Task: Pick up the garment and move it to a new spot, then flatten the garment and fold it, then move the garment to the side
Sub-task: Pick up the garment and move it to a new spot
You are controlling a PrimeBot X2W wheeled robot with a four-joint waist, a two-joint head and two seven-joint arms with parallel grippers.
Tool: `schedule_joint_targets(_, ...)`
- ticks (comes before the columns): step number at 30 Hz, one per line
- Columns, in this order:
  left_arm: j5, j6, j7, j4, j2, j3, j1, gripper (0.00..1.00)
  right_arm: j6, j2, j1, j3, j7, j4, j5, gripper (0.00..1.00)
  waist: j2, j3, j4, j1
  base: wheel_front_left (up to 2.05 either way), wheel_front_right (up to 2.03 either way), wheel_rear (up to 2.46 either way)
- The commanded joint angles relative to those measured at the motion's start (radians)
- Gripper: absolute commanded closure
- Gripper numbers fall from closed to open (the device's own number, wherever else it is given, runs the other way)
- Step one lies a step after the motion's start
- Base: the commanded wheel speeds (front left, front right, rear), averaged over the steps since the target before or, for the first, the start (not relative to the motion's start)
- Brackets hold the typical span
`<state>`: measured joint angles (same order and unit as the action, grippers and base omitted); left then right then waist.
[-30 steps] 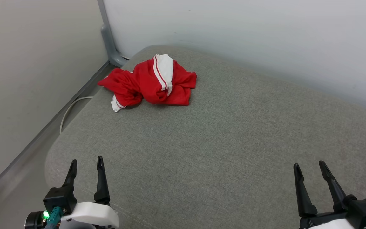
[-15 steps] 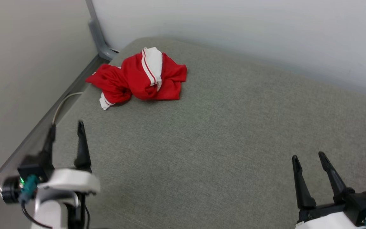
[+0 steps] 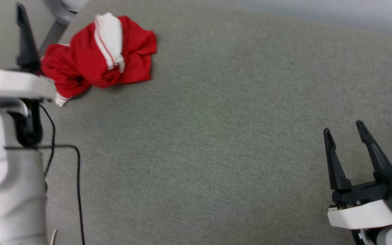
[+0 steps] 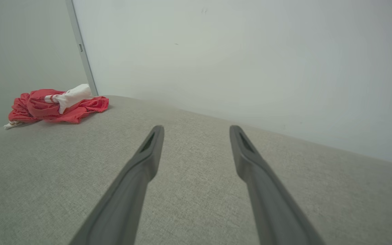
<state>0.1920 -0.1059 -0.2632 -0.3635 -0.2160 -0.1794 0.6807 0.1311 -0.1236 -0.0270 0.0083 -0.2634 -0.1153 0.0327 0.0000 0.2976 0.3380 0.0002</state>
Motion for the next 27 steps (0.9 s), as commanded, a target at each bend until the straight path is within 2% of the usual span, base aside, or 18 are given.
schedule_joint_targets(1,0.012,-0.007,0.002,-0.026,-0.022,0.000,0.051,0.00,-0.001,-0.008,-0.020,0.000,-0.002,-0.012,-0.004,0.00,0.0000,0.062,-0.057,-0.0002,0.00,0.00,0.00)
schedule_joint_targets(5,0.031,-0.018,0.061,-0.109,-0.082,0.038,0.173,0.00,-0.001,-0.020,-0.040,-0.006,-0.002,-0.037,-0.010,0.00,0.0000,0.101,-0.083,-0.0002,0.00,0.00,0.00)
schedule_joint_targets(10,0.069,-0.023,0.219,-0.204,-0.154,0.129,0.301,0.00,-0.001,-0.028,-0.057,-0.007,-0.002,-0.057,-0.014,0.00,0.0000,0.137,-0.111,-0.0002,0.00,0.00,0.00)
schedule_joint_targets(20,0.253,-0.023,0.705,-0.347,-0.275,0.401,0.406,0.00,-0.001,-0.038,-0.079,-0.014,-0.002,-0.077,-0.015,0.00,0.0000,0.210,-0.149,-0.0002,0.00,0.00,0.00)
schedule_joint_targets(27,0.367,-0.023,0.936,-0.412,-0.312,0.471,0.407,0.00,-0.001,-0.045,-0.098,-0.018,-0.002,-0.083,-0.014,0.00,0.0000,0.264,-0.167,-0.0002,0.00,0.00,0.00)
